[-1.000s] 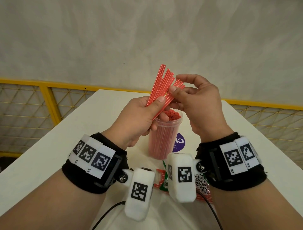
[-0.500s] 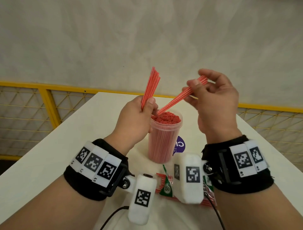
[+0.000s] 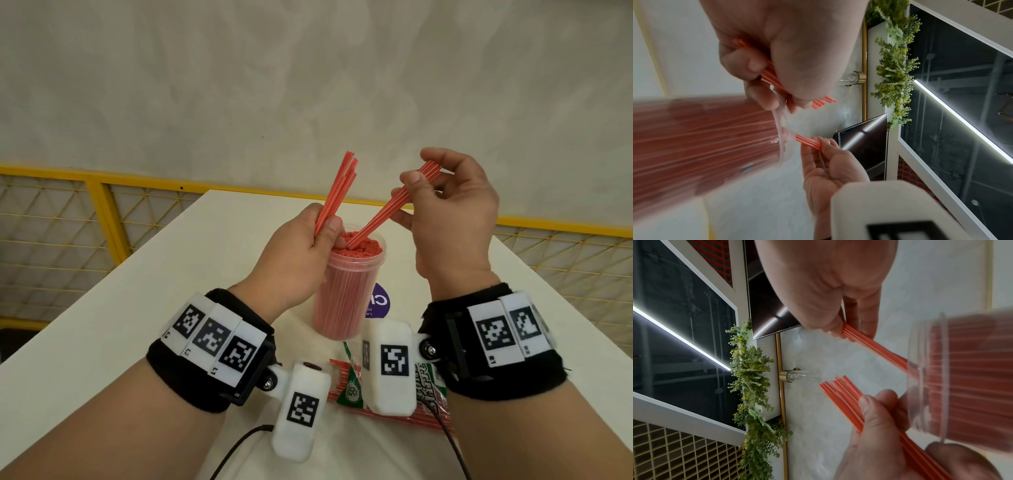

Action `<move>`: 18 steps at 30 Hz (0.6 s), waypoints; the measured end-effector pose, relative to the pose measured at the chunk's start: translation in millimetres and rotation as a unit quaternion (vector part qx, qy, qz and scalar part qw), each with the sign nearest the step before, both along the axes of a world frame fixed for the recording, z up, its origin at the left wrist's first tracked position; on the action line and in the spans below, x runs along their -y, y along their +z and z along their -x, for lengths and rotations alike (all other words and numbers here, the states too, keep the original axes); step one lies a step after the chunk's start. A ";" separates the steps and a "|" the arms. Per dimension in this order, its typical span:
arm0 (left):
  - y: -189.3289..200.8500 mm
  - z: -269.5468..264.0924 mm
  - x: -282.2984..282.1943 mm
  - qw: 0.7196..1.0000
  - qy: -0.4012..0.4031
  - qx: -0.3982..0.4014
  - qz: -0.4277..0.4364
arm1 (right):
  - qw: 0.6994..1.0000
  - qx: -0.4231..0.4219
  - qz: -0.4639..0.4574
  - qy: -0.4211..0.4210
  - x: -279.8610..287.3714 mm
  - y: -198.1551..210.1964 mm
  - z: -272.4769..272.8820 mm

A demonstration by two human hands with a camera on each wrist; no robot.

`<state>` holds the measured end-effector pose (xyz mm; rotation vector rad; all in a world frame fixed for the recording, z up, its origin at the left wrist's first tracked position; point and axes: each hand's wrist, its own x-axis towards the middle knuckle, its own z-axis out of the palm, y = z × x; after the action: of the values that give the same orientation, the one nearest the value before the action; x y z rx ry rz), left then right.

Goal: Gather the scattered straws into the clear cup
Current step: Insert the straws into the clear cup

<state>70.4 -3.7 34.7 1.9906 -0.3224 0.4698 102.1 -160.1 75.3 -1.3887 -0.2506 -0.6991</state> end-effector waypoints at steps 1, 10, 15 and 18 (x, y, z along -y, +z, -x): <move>-0.2 -0.4 0.0 1.000 0.003 -0.001 0.008 | 1.000 -0.001 0.005 -0.001 -1.2 -1.1 -0.2; -1.3 -3.9 -2.3 1.000 0.011 -0.007 0.008 | 0.998 0.014 0.030 -0.057 -0.8 -8.1 -5.1; -3.4 -3.9 -2.0 1.000 0.010 0.003 -0.001 | 0.998 -0.004 -0.013 -0.056 0.6 -7.8 -7.2; -4.5 -2.3 -0.8 1.000 -0.019 -0.017 -0.008 | 0.997 0.008 -0.017 -0.070 3.7 -5.6 -6.5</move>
<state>72.7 -2.9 30.2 2.0030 -0.3429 0.4114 108.6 -163.8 69.7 -1.3773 -0.1550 -0.8269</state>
